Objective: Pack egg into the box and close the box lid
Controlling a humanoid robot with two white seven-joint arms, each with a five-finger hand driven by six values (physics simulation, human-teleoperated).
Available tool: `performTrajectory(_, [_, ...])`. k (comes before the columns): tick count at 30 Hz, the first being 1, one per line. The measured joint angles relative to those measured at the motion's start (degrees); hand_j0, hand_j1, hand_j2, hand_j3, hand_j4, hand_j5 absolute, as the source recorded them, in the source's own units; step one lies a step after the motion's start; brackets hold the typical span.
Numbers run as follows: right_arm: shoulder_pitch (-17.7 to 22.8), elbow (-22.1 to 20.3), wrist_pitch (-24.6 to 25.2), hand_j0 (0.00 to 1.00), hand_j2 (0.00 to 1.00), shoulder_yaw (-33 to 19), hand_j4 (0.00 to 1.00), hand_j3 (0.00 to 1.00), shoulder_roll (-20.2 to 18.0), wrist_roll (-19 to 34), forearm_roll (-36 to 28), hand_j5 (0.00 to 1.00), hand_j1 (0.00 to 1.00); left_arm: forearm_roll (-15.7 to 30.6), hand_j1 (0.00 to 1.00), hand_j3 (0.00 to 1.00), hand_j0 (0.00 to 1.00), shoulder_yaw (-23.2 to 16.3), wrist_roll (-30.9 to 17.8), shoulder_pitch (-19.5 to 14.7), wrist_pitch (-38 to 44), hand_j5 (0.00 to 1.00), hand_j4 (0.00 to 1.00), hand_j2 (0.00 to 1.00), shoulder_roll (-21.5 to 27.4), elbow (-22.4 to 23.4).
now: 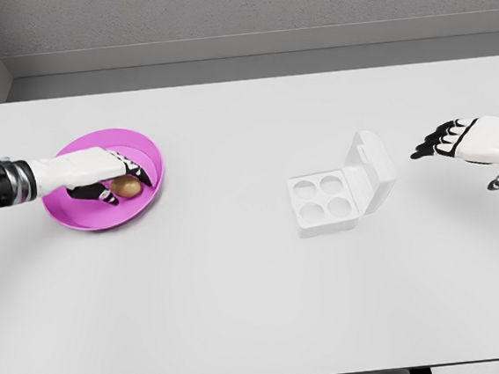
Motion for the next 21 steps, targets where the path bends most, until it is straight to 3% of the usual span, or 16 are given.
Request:
performTrajectory(7, [0.09, -0.35, 0.00, 1.00, 1.00, 0.00, 1.00, 1.00, -0.04, 0.00, 0.00, 1.00, 1.00, -0.12, 0.54, 0.54, 0.54, -0.04, -0.11, 0.00, -0.04, 0.54, 0.54, 0.54, 0.06, -0.09])
performTrajectory(21, [0.18, -0.53, 0.00, 1.00, 1.00, -0.09, 1.00, 1.00, -0.21, 0.00, -0.07, 1.00, 1.00, -0.33, 0.38, 0.38, 0.38, -0.09, -0.17, -0.09, -0.11, 0.38, 0.38, 0.38, 0.23, -0.26])
